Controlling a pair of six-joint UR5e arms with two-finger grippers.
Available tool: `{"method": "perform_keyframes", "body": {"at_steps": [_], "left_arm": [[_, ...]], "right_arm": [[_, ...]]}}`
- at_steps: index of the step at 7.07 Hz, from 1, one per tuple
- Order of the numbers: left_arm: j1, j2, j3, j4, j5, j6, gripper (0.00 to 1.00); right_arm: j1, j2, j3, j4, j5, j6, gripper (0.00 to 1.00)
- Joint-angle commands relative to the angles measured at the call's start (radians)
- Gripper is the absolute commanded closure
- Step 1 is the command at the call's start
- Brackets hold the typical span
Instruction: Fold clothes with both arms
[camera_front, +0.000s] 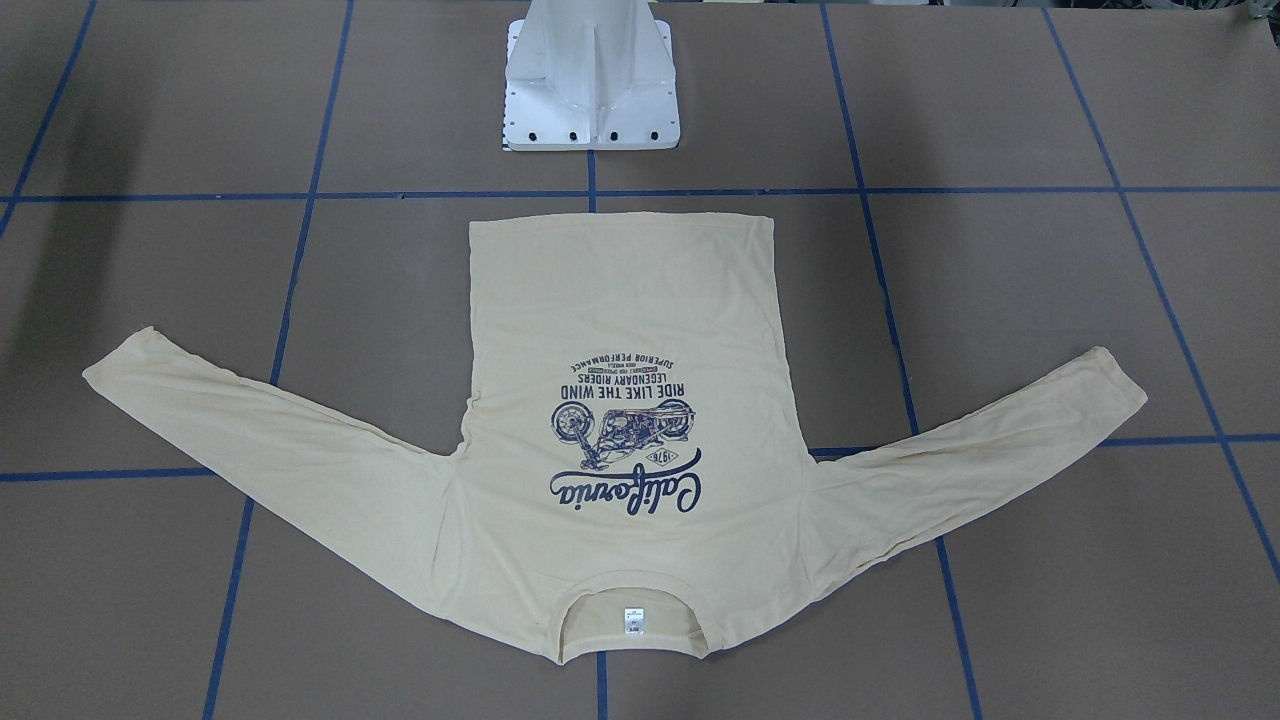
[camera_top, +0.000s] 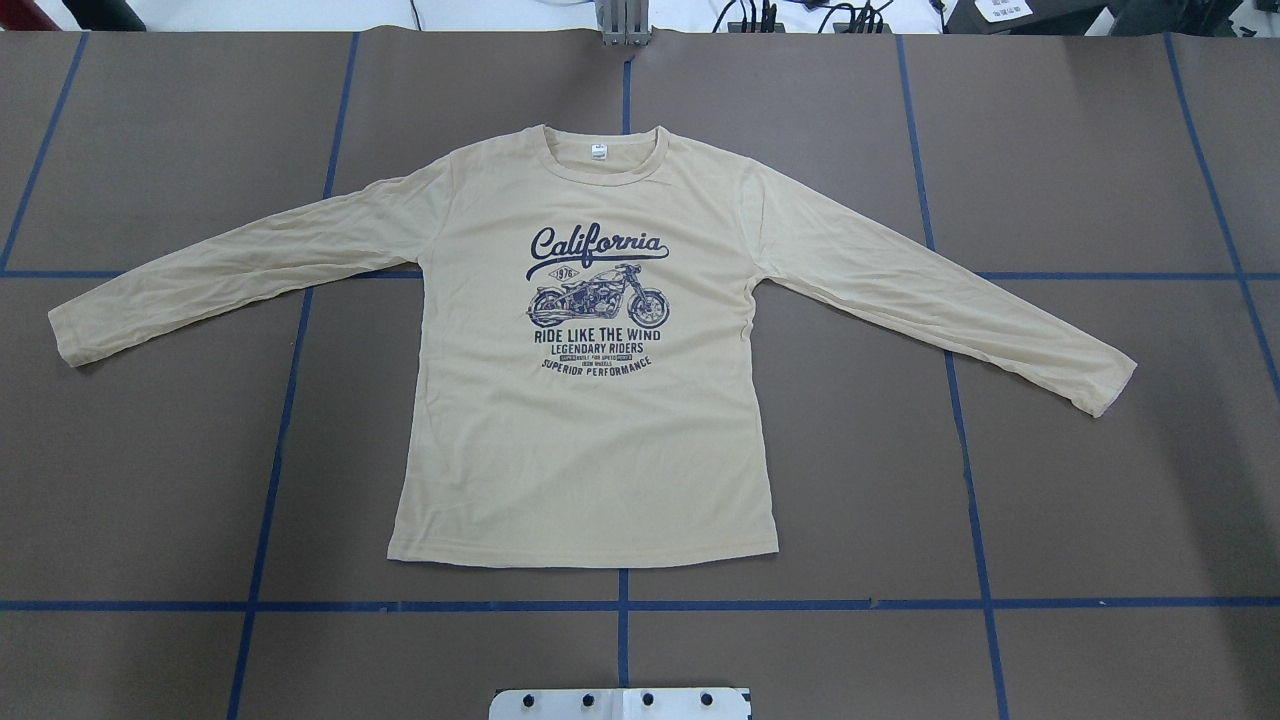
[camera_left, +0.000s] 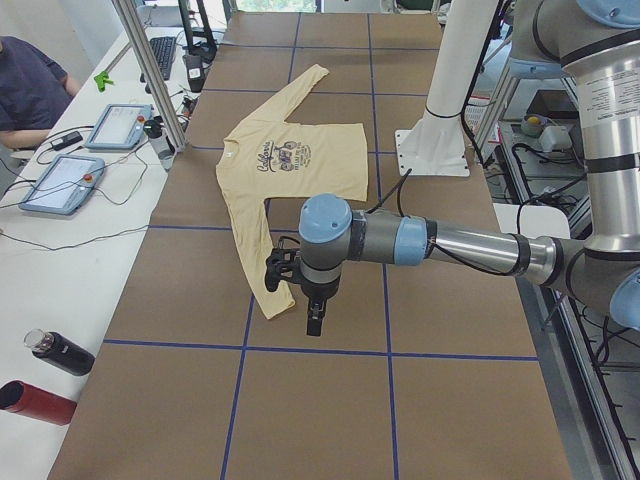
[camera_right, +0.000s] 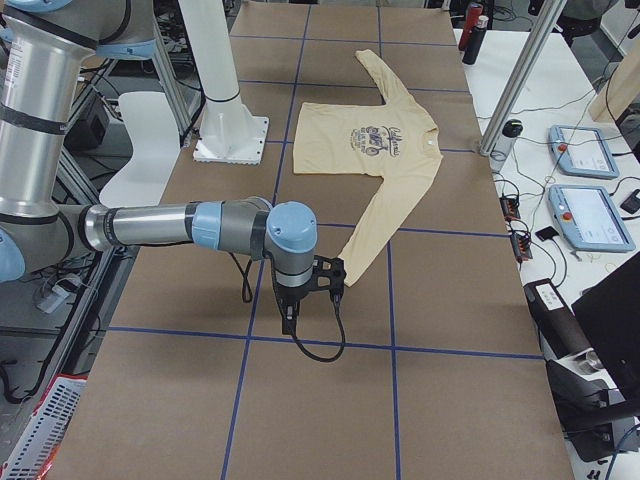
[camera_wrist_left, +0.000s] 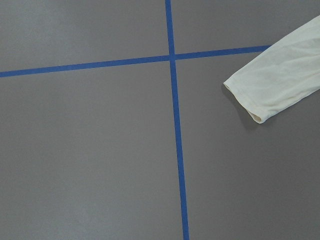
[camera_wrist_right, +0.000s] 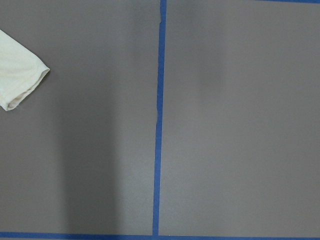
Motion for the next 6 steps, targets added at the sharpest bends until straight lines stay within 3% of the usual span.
{"method": "perform_keyframes", "body": {"at_steps": [1,4,6], "left_arm": [[0.001,0.000,0.000,-0.006,-0.009,0.002,0.00],[0.003,0.000,-0.006,-0.035,-0.012,0.002,0.00],[0.003,0.000,-0.004,-0.216,-0.011,-0.014,0.00]], "right_arm": [[-0.001,0.000,-0.002,-0.001,-0.002,0.000,0.00],[-0.001,0.011,0.004,0.001,0.002,0.000,0.00],[-0.001,0.085,0.001,0.001,0.003,-0.002,0.00]]}}
